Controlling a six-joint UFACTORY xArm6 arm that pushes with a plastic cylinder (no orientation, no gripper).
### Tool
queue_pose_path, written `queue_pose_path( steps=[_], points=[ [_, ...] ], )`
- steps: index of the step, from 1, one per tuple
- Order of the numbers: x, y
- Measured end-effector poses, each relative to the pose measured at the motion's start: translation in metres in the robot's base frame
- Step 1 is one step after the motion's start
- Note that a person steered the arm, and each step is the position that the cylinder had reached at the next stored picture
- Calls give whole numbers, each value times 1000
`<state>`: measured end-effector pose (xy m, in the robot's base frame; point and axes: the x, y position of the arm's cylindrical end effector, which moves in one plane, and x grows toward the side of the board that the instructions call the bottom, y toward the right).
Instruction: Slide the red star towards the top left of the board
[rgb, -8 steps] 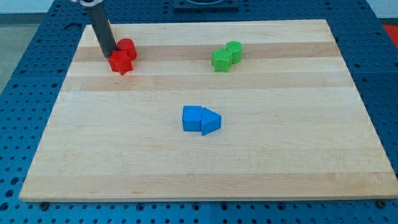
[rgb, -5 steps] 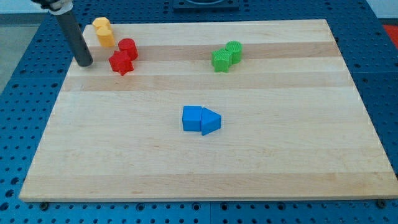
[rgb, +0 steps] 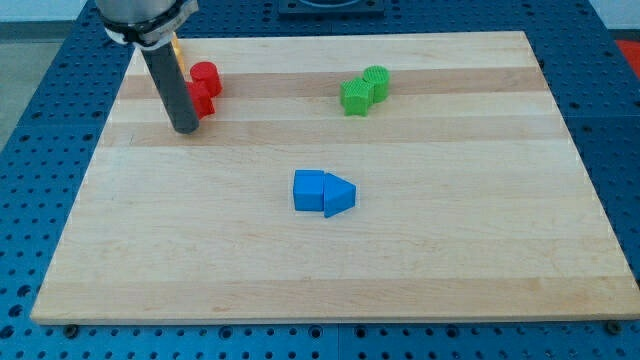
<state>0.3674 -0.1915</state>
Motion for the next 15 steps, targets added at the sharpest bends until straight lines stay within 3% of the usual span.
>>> queue_pose_path(
  steps=[4, 8, 15],
  points=[
    [-57, 0],
    [-47, 43],
    [-119, 43]
  ],
)
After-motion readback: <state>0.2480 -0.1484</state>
